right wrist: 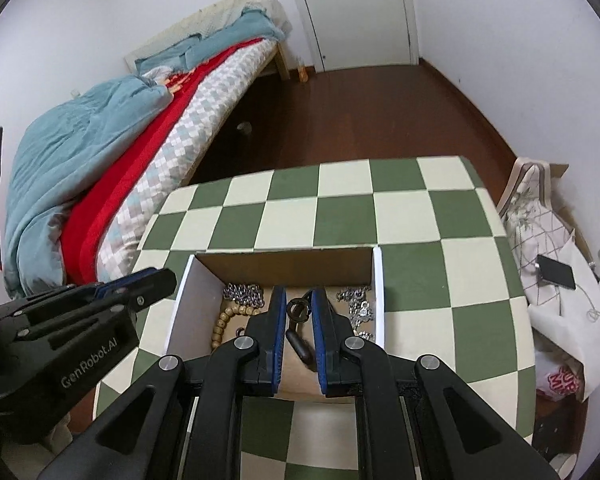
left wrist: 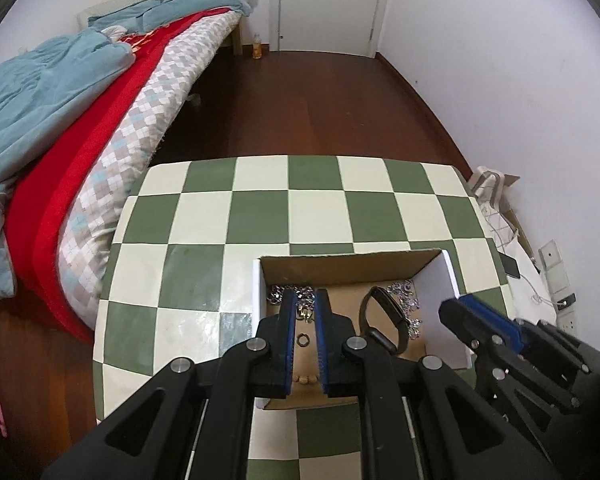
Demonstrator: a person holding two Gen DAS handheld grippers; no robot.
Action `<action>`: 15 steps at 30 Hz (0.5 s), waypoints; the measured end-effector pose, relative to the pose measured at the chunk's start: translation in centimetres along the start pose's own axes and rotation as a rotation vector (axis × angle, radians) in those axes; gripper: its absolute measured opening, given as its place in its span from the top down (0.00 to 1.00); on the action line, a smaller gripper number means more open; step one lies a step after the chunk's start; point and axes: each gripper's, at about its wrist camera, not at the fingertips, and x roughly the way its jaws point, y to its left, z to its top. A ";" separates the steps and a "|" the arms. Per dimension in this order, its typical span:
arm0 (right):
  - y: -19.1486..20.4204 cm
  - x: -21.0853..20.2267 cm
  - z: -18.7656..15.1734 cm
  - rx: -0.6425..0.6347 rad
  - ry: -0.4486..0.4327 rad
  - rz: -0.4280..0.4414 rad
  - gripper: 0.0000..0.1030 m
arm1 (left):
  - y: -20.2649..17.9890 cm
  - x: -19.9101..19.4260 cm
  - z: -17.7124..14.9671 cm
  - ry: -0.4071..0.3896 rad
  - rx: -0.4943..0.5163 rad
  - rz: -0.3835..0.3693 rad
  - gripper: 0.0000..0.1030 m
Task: Organize jewelry
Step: 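Carry the clasp and small ring into the white box and open both tools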
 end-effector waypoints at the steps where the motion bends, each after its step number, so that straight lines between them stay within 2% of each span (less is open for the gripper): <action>1: -0.1 0.3 0.0 0.004 0.015 0.000 0.86 | 0.1 -0.1 0.1 0.002 -0.006 -0.003 0.90; 4: -0.2 0.5 0.0 0.009 0.032 -0.003 0.86 | 0.3 -0.3 0.2 0.003 -0.014 0.011 0.90; 5: -0.2 0.5 0.0 0.009 0.037 -0.004 0.81 | 0.4 -0.4 0.2 0.001 -0.018 0.014 0.90; 6: -0.2 0.4 0.0 0.009 0.039 -0.004 0.70 | 0.6 -0.6 0.2 -0.001 -0.023 0.019 0.90; 7: -0.2 0.3 0.0 0.007 0.039 -0.007 0.65 | 0.7 -0.8 0.2 -0.004 -0.026 0.024 0.88; 8: -0.1 0.1 0.0 0.005 0.038 -0.012 0.54 | 0.8 -1.0 0.3 -0.009 -0.027 0.036 0.84; 9: -0.1 -0.2 0.0 0.004 0.035 -0.016 0.48 | 1.0 -1.3 0.3 -0.014 -0.030 0.050 0.68; 10: 0.0 -0.5 0.1 0.002 0.031 -0.027 0.46 | 1.3 -1.8 0.3 -0.026 -0.038 0.065 0.39; 12: 0.1 -1.1 0.1 -0.002 0.027 -0.051 0.39 | 1.8 -2.5 0.2 -0.045 -0.045 0.092 0.04; 13: 0.1 -1.5 0.1 -0.001 0.028 -0.060 0.36 | 2.0 -2.9 0.1 -0.054 -0.047 0.102 0.03; 15: 0.2 -2.0 0.2 -0.003 0.037 -0.095 0.23 | 2.5 -3.4 0.1 -0.053 -0.058 0.119 0.02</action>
